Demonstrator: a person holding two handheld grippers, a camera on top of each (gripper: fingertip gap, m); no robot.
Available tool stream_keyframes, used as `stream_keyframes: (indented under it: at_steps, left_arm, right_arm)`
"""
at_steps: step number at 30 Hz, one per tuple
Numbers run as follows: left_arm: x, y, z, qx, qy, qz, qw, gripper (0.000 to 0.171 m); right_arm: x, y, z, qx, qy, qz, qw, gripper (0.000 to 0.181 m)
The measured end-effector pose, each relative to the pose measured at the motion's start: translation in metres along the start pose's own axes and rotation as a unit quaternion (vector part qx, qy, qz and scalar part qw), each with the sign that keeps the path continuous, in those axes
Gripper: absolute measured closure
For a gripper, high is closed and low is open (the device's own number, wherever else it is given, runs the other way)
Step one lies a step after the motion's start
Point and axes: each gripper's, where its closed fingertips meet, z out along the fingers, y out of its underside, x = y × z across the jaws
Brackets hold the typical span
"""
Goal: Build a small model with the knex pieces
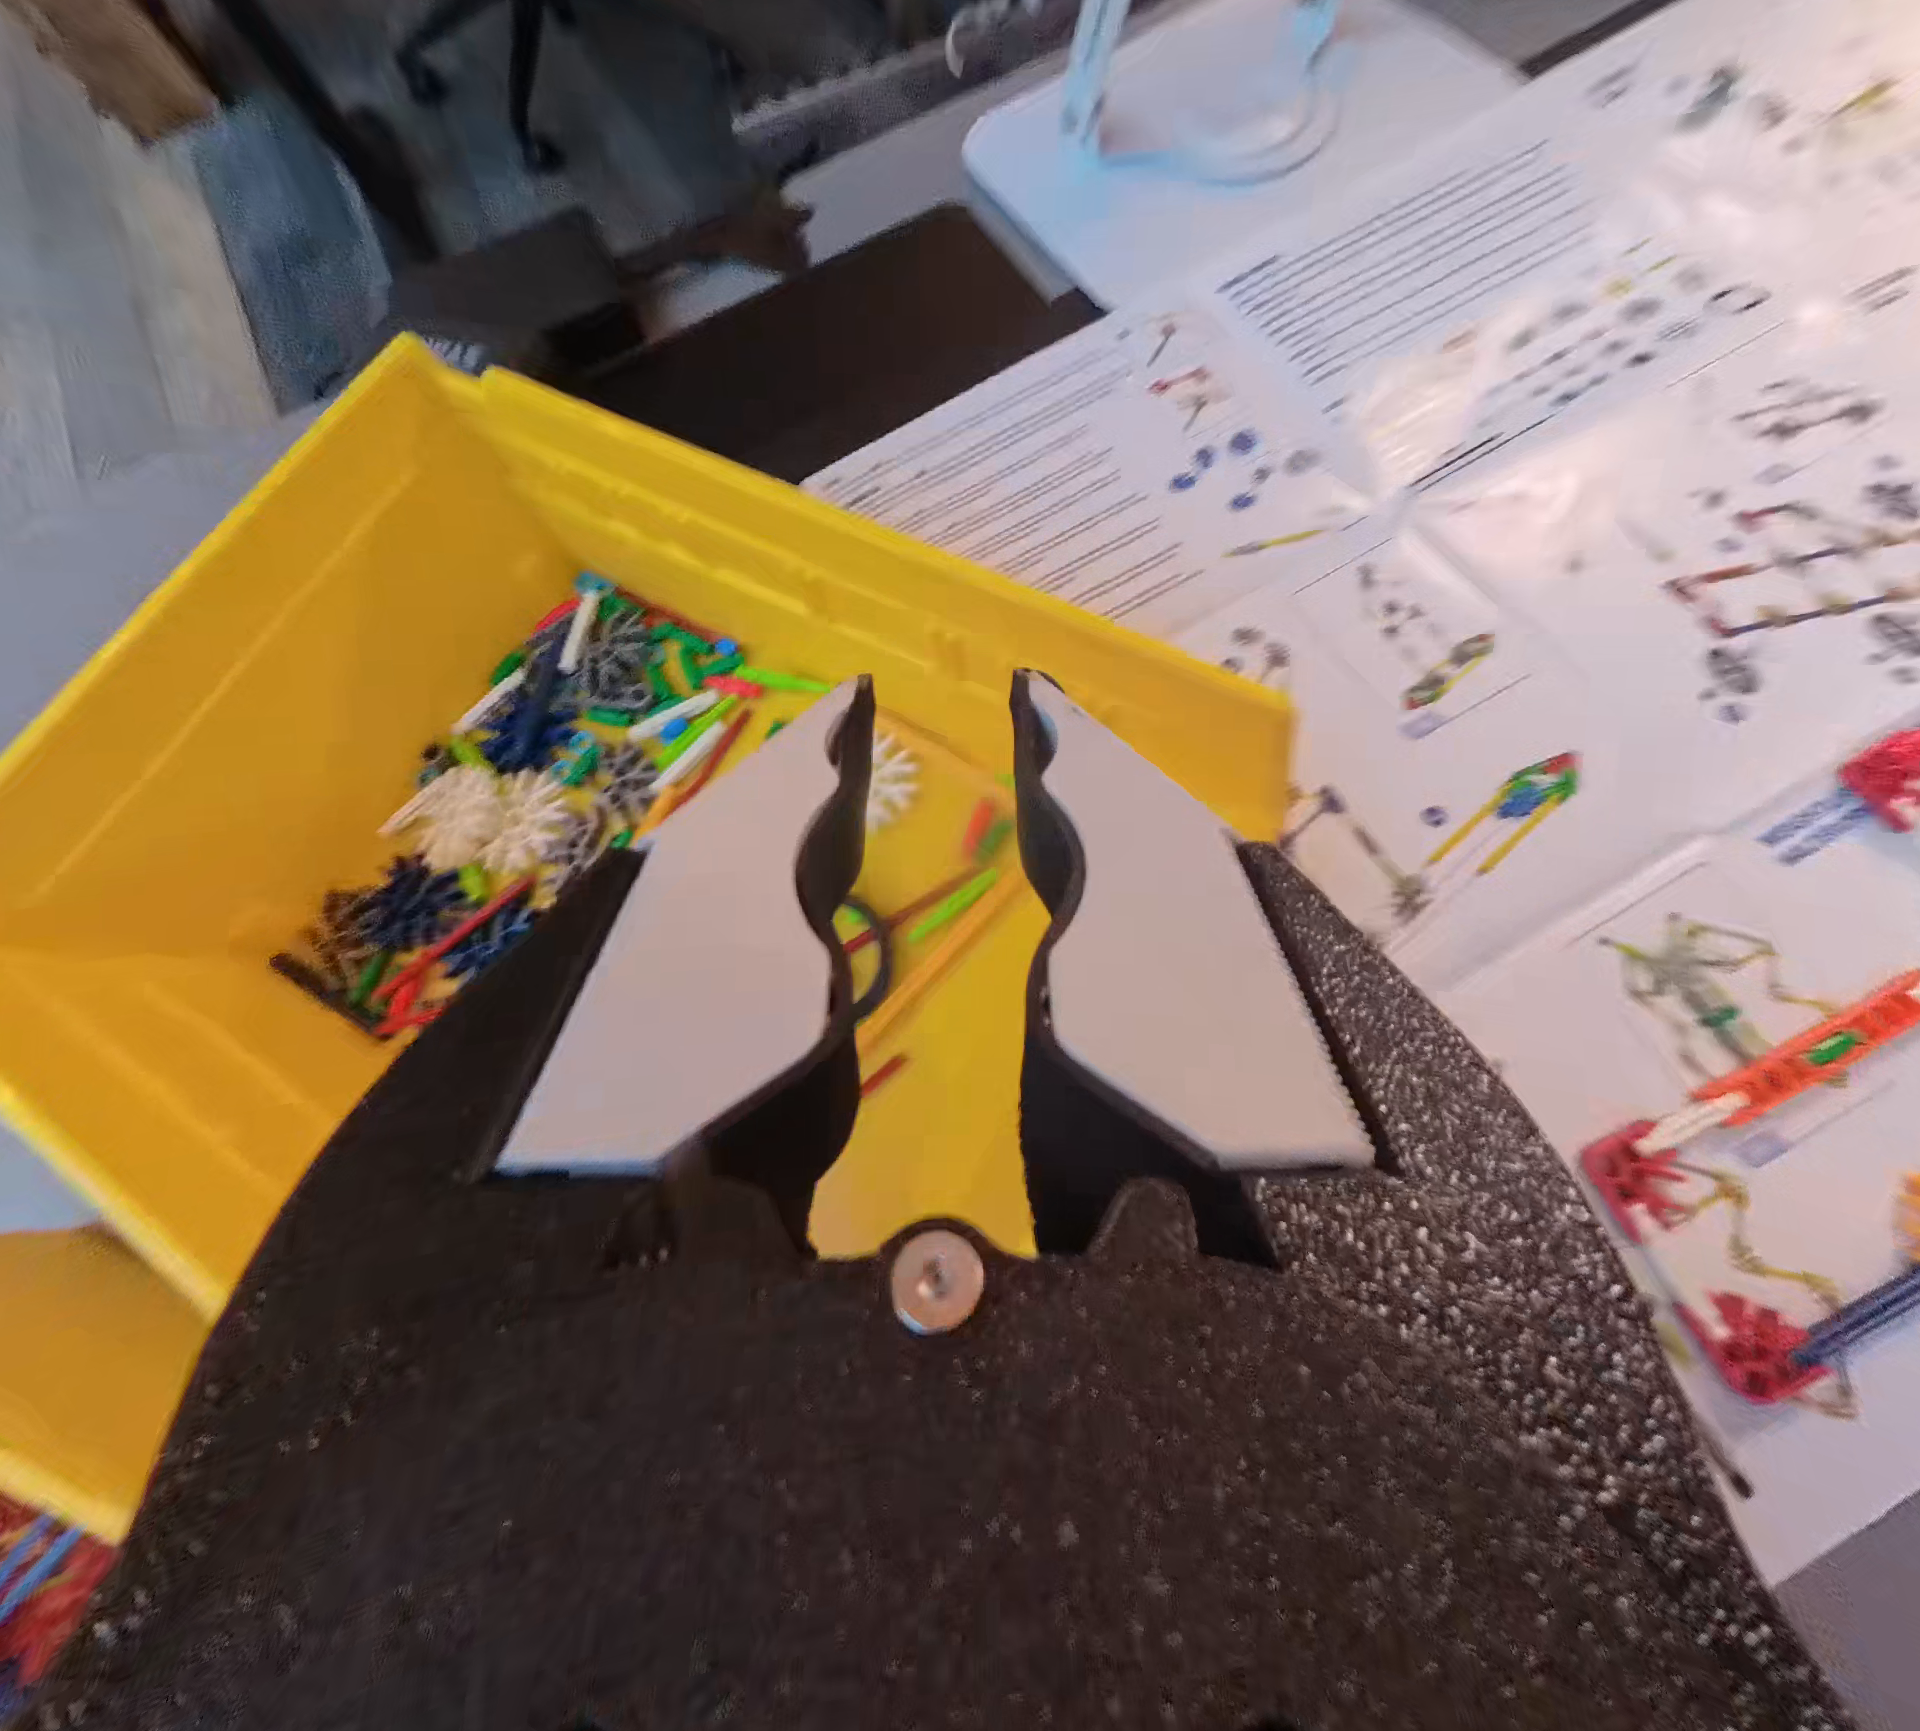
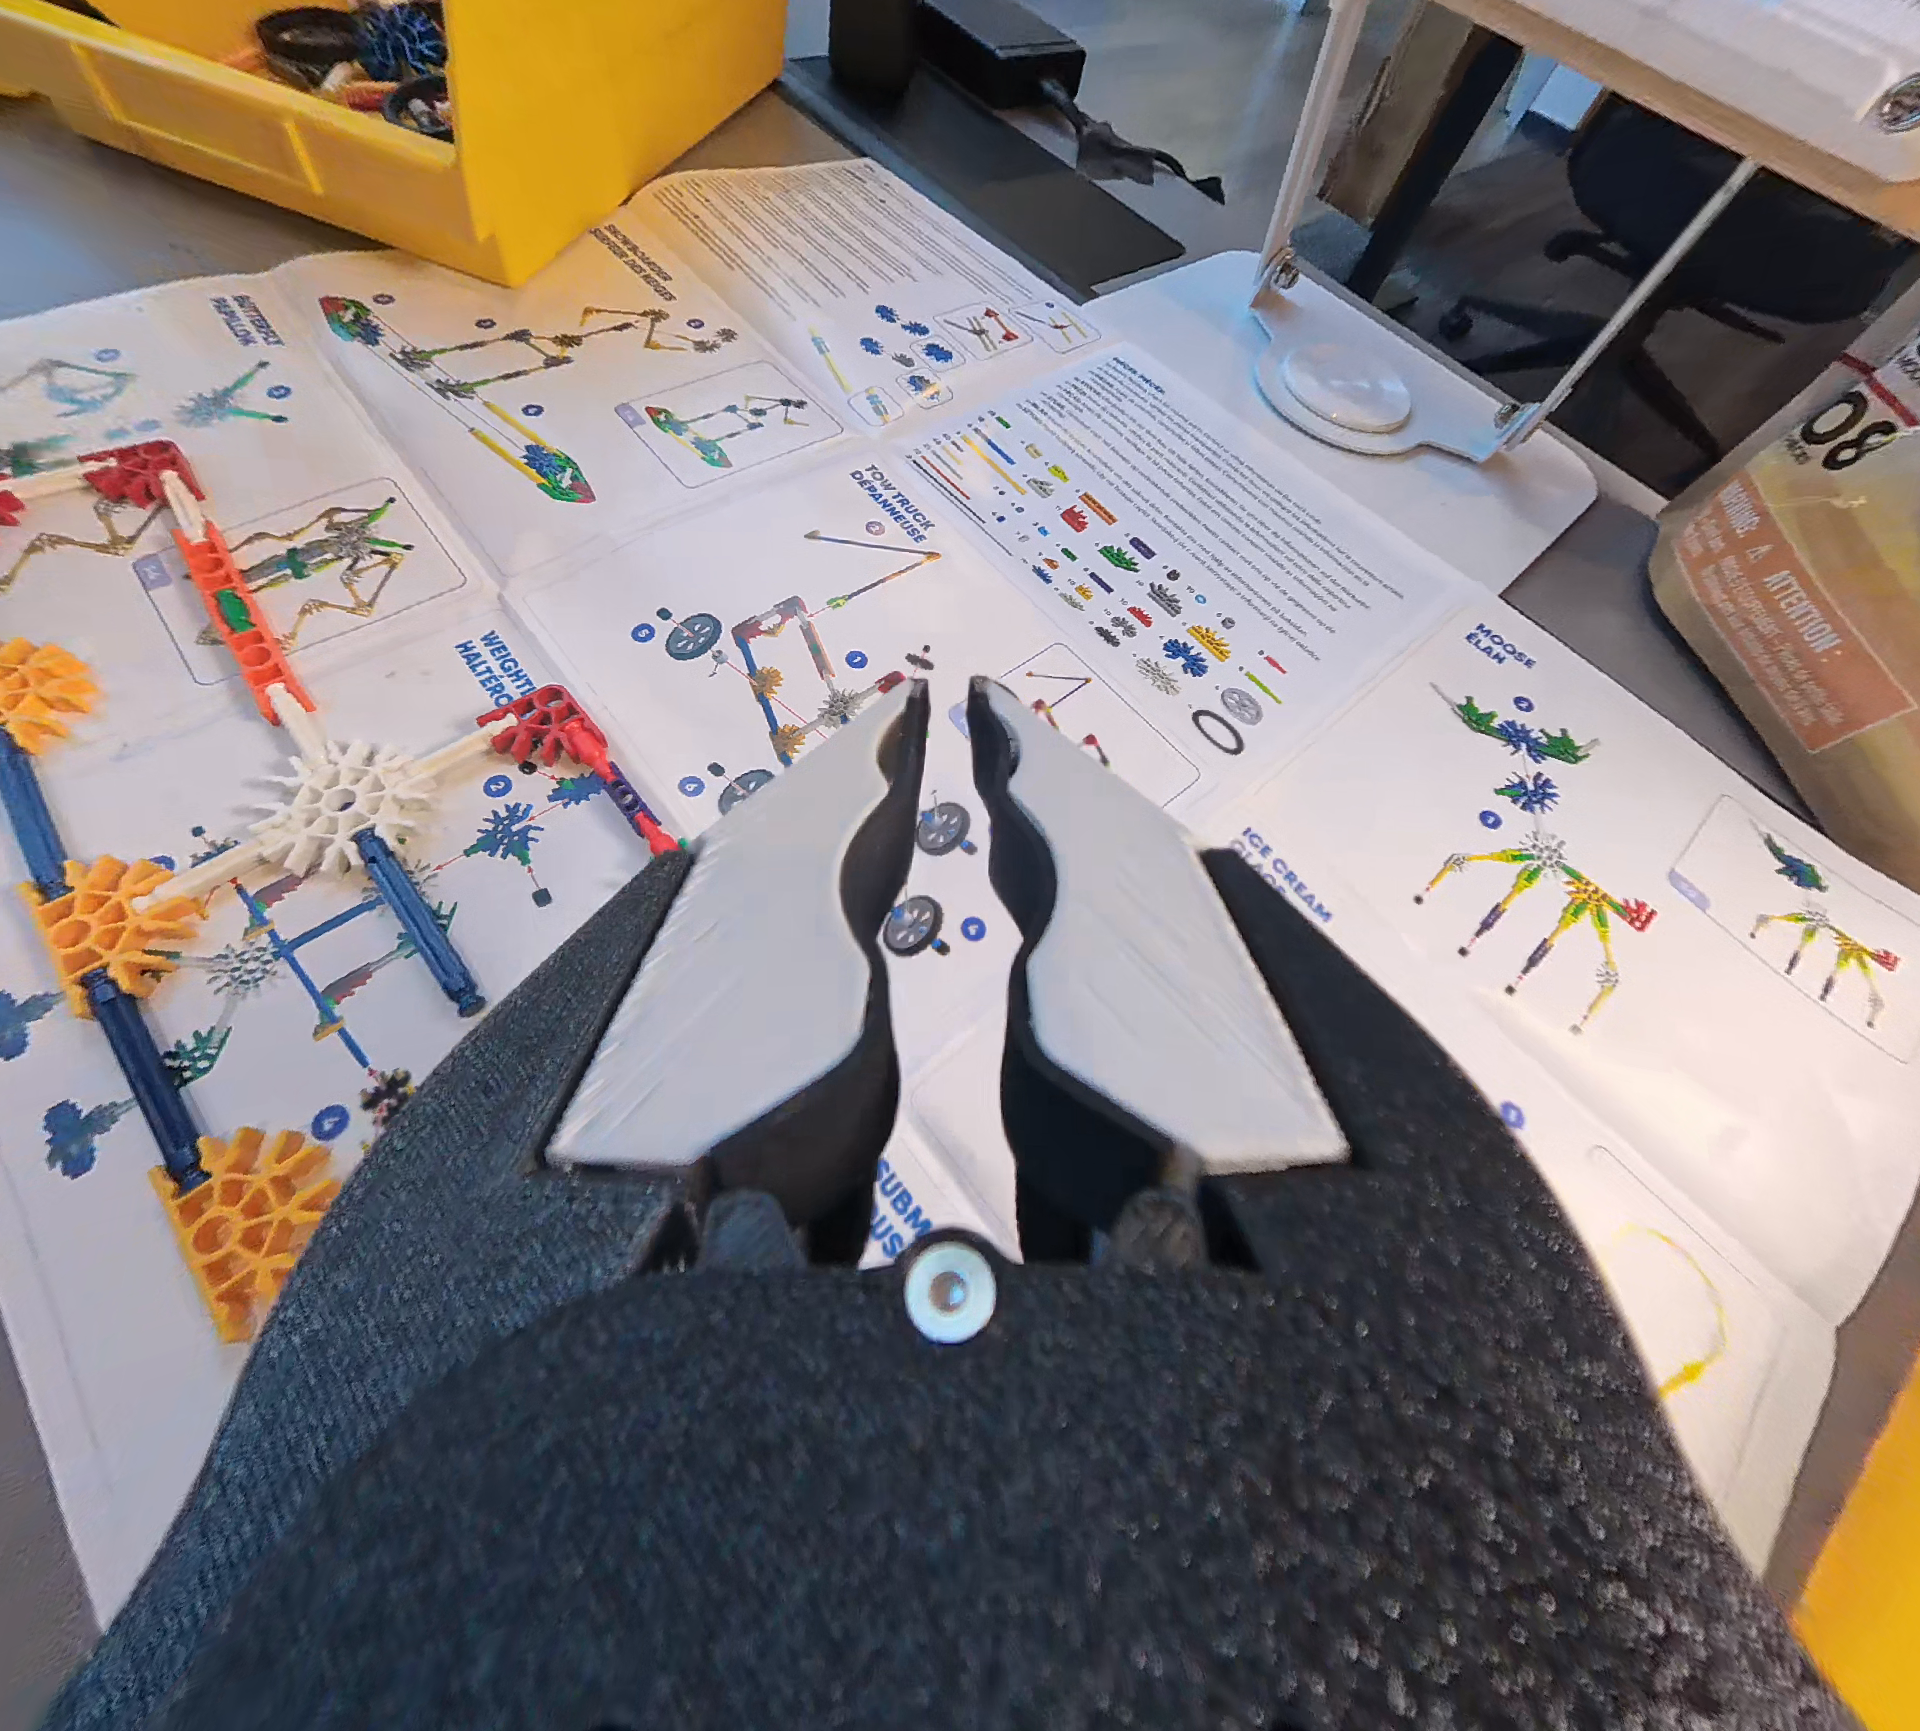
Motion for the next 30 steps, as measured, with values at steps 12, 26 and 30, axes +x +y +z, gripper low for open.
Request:
stream_keyframes:
  at_steps: [12,26,30]
  left_arm:
    - [-0.039,0.116,0.043,-0.345,0.053,0.064,0.935,0.165]
    - [-0.017,0.133,0.035,-0.397,0.12,0.068,0.907,0.159]
    - [-0.021,0.134,0.036,-0.391,0.111,0.071,0.911,0.167]
  right_arm:
    - [0.017,0.03,-0.017,-0.004,0.011,0.026,1.0,0.175]
    - [0.011,0.033,-0.015,-0.012,0.002,0.009,1.0,0.175]
    - [0.007,0.036,-0.012,-0.019,-0.003,0.005,1.0,0.175]
